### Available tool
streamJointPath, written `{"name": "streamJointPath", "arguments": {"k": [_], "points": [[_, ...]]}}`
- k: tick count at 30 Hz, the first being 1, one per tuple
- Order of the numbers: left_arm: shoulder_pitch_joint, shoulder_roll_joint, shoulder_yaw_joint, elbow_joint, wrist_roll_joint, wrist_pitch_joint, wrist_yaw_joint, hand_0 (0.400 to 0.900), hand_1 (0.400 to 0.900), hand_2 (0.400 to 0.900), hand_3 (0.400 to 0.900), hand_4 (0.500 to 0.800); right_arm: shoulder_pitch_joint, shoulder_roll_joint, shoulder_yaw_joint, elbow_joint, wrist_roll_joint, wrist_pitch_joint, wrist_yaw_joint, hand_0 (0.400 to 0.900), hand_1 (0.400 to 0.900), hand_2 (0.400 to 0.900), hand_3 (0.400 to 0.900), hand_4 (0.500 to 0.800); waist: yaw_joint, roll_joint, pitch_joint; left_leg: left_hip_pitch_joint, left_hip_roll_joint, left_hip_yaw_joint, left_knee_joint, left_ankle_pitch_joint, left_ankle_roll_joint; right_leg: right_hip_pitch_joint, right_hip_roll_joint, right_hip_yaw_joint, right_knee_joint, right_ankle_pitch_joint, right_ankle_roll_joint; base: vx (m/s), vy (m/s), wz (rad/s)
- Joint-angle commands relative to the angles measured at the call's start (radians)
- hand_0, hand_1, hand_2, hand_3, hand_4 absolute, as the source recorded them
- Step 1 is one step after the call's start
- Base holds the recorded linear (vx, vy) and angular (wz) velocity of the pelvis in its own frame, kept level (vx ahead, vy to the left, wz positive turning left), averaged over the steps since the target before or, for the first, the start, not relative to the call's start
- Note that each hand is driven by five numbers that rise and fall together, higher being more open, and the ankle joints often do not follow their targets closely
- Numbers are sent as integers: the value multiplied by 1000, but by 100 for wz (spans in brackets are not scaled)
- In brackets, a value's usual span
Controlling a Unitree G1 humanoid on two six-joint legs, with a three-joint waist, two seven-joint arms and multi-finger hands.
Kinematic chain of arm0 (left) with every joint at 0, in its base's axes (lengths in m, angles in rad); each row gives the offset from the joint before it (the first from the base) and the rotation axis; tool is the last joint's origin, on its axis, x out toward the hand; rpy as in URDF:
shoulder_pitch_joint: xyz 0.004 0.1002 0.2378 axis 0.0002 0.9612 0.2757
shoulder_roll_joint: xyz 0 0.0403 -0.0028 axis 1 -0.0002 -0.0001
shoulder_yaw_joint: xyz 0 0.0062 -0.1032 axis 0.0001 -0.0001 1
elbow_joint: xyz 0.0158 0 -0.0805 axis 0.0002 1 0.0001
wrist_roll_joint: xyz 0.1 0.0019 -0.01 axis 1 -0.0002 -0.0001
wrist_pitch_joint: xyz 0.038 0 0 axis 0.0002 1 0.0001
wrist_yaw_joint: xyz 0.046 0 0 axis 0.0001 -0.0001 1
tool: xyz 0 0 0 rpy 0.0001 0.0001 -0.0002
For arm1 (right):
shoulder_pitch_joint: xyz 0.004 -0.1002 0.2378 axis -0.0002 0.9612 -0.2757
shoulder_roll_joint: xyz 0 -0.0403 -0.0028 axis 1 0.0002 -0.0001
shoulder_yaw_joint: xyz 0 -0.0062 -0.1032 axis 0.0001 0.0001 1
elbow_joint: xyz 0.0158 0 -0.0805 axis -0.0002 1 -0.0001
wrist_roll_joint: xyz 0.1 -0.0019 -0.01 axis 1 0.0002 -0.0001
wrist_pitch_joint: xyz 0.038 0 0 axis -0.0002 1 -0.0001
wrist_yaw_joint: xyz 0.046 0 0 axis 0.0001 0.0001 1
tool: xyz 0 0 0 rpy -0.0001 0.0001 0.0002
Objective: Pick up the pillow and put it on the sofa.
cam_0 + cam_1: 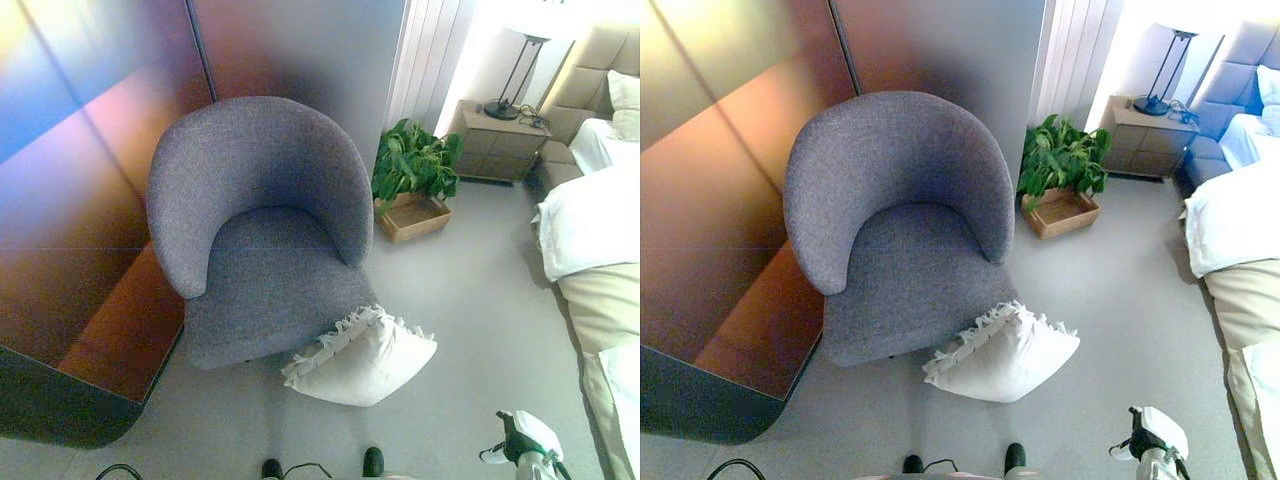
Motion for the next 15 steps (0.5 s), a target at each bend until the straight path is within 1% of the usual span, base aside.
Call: {"name": "streamJointPath", "arguments": {"k": [1, 3, 6, 7, 9, 10, 15], "points": [[-119, -27, 24, -32, -64, -7, -62, 900, 900, 900, 900, 800, -133, -124, 5, -12, 9, -27, -72, 900, 900, 900, 900, 800, 12, -22, 51, 2, 4, -17, 2, -52, 11, 26, 1, -64, 6, -24, 48, -27, -38, 17], [-142, -22, 16, -32, -62, 1, -57, 900, 900, 900, 900, 800, -178, -151, 16, -31, 27, -35, -74, 900, 900, 900, 900, 800, 16, -16, 76, -33, 7, -30, 2, -39, 11, -6, 3, -67, 31, -33, 40, -160, -30, 20], [-179, -16, 0, -27, -66, 3, -43, 900, 900, 900, 900, 800, -256, -193, 36, -61, 70, -44, -84, 900, 900, 900, 900, 800, 23, -3, 126, -99, 12, -57, 2, -11, 10, -90, 11, -75, 116, -64, 21, -199, -15, 19], [-193, -15, -4, -23, -79, 12, -38, 900, 900, 900, 900, 800, -295, -211, 46, -76, 85, -41, -80, 900, 900, 900, 900, 800, 25, 3, 148, -118, 14, -64, 2, 1, 7, -117, 13, -79, 142, -72, 14, -134, -2, 13], [-210, -17, 5, -21, -117, 30, -38, 900, 900, 900, 900, 800, -346, -236, 63, -90, 93, -37, -70, 900, 900, 900, 900, 800, 28, 9, 175, -146, 14, -76, 6, 11, 5, -143, 18, -81, 157, -79, 4, -102, -2, 6], [-213, -19, 8, -21, -121, 34, -38, 900, 900, 900, 900, 800, -356, -240, 68, -93, 91, -37, -69, 900, 900, 900, 900, 800, 28, 11, 180, -152, 14, -77, 7, 12, 5, -149, 19, -83, 159, -80, 2, -91, 4, 0], [-235, -28, 9, -19, -140, 29, -21, 900, 900, 900, 900, 800, -449, -288, 109, -132, 100, -17, -51, 900, 900, 900, 900, 800, 36, 29, 230, -216, 4, -96, 7, 28, -3, -200, 23, -89, 166, -85, -8, -83, 19, 1]]}}
